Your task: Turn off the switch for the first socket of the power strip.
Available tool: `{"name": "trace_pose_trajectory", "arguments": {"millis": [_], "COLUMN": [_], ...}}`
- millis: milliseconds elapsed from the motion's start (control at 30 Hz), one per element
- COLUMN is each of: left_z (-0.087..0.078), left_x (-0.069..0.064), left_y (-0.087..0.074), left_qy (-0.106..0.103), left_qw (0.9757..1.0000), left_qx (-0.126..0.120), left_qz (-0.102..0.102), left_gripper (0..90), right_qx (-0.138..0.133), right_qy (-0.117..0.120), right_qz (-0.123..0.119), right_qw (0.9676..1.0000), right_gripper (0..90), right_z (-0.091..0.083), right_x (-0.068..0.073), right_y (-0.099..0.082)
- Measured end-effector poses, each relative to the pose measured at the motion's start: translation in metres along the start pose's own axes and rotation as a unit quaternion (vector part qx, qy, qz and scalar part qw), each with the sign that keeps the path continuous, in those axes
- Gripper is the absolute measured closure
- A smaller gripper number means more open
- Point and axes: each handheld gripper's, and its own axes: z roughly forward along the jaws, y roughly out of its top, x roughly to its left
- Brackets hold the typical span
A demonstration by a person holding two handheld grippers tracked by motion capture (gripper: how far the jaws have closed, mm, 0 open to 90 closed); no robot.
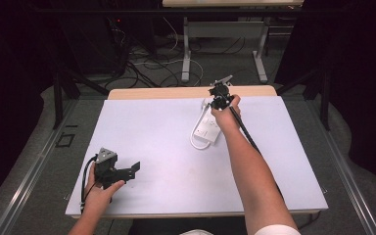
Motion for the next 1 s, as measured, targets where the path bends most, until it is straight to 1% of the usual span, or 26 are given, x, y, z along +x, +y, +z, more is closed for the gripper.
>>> {"name": "trace_pose_trajectory", "arguments": {"millis": [33, 167, 300, 333, 367, 500, 600, 633, 733, 767, 800, 833, 867, 900, 933, 1000], "left_z": [0.0, 0.0, 0.0, 0.0, 0.0, 0.0, 0.0, 0.0, 0.0, 0.0, 0.0, 0.0, 0.0, 0.0, 0.001, 0.001], "left_x": [0.0, 0.0, 0.001, 0.001, 0.001, 0.0, 0.0, 0.0, 0.0, 0.0, 0.0, 0.0, 0.0, 0.0, 0.0, 0.0], "left_y": [0.0, 0.0, 0.0, 0.0, 0.0, 0.0, 0.001, 0.001, 0.001, 0.001, 0.001, 0.001, 0.001, 0.001, 0.001, 0.001], "left_qy": [-0.001, 0.0, -0.001, -0.001, 0.0, -0.002, -0.002, -0.002, -0.003, -0.003, -0.004, -0.004, -0.004, -0.004, -0.005, -0.005], "left_qw": [1.0, 1.0, 1.0, 1.0, 1.0, 1.0, 1.0, 1.0, 1.0, 1.0, 1.0, 1.0, 1.0, 1.0, 1.0, 1.0], "left_qx": [0.001, -0.004, -0.004, -0.004, -0.005, -0.002, -0.001, -0.001, -0.001, -0.001, 0.0, -0.001, -0.001, 0.0, 0.0, 0.0], "left_qz": [-0.001, -0.003, -0.003, -0.003, -0.003, 0.0, 0.0, 0.0, 0.001, 0.001, 0.002, 0.002, 0.002, 0.004, 0.004, 0.004], "left_gripper": [2.8, 2.9, 2.9, 2.9, 2.9, 3.0, 3.0, 3.0, 3.0, 3.0, 3.0, 3.1, 3.1, 3.1, 3.1, 3.1], "right_qx": [-0.001, 0.007, 0.013, 0.007, 0.016, 0.019, 0.022, 0.023, 0.023, 0.023, 0.019, 0.012, 0.023, 0.024, 0.028, 0.028], "right_qy": [-0.002, -0.003, -0.004, -0.001, -0.003, -0.001, 0.0, -0.001, 0.002, 0.003, 0.005, 0.012, 0.007, 0.002, 0.004, 0.005], "right_qz": [0.004, -0.007, -0.01, -0.007, -0.01, -0.005, -0.012, -0.011, -0.01, -0.007, -0.006, -0.006, -0.004, -0.002, -0.01, -0.01], "right_qw": [1.0, 1.0, 0.9999, 1.0, 0.9998, 0.9998, 0.9997, 0.9997, 0.9997, 0.9997, 0.9998, 0.9998, 0.9997, 0.9997, 0.9995, 0.9996], "right_gripper": [90.0, 90.0, 90.0, 90.0, 90.0, 90.0, 90.0, 90.0, 90.0, 90.0, 90.0, 90.0, 90.0, 90.0, 90.0, 90.0], "right_z": [0.002, 0.008, 0.011, 0.013, 0.013, 0.018, 0.021, 0.022, 0.025, 0.026, 0.028, 0.029, 0.029, 0.029, 0.031, 0.032], "right_x": [0.001, 0.002, 0.004, 0.004, 0.004, 0.007, 0.008, 0.009, 0.011, 0.012, 0.012, 0.012, 0.013, 0.014, 0.014, 0.014], "right_y": [0.0, -0.001, -0.002, -0.003, -0.003, -0.004, -0.005, -0.005, -0.006, -0.007, -0.007, -0.008, -0.007, -0.007, -0.008, -0.008]}}
